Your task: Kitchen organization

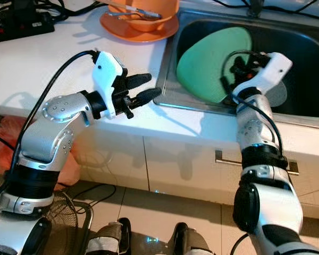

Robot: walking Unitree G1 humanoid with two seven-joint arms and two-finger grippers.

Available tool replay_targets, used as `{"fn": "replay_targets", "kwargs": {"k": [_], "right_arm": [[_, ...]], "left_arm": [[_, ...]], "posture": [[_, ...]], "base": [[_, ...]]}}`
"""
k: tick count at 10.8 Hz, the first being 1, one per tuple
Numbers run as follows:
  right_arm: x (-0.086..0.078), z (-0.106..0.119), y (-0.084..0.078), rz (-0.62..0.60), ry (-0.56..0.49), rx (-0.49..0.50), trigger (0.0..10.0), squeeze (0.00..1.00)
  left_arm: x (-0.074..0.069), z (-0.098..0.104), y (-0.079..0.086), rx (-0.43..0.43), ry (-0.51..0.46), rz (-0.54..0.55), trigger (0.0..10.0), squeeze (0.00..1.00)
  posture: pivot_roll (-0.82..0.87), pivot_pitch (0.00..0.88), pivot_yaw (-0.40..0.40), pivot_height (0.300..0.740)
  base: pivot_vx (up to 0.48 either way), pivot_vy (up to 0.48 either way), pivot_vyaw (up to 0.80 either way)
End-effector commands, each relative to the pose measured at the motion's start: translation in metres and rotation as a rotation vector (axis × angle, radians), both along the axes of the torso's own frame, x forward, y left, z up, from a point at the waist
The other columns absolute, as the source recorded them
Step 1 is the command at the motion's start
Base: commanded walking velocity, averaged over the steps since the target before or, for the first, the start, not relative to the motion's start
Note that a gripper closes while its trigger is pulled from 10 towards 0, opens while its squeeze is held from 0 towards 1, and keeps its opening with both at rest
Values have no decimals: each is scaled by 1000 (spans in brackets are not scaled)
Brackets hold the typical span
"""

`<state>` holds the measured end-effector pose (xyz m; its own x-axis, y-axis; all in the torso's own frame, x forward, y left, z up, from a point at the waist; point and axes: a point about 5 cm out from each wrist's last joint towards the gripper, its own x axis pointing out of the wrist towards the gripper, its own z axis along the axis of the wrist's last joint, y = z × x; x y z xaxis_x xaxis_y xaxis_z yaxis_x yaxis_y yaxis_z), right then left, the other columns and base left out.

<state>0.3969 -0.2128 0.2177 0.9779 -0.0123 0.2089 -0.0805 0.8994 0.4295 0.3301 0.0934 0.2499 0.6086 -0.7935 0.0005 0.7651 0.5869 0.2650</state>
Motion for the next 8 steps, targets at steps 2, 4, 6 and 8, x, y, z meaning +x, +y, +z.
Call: {"fn": "replay_targets", "kwargs": {"k": [2, 4, 6, 8], "right_arm": [[4, 6, 4, 23, -29, -57, 10000, 0], [6, 3, 12, 48, -20, -102, 10000, 0], [7, -2, 12, 42, 5, -106, 10000, 843], [7, -7, 12, 44, 21, -111, 10000, 925]], "left_arm": [[-5, -3, -9, 25, 8, -28, 10000, 0], [-6, -6, -10, 53, 8, -30, 10000, 0], [-8, -7, -12, 50, 9, -30, 10000, 0], [-9, -8, -11, 52, 14, -28, 10000, 0]], "posture": [[223, 193, -47, 740], [232, 185, -44, 740], [237, 183, -44, 740], [239, 187, -43, 740]], "base": [[0, 0, 0], [0, 0, 0], [0, 0, 0], [0, 0, 0]]}}
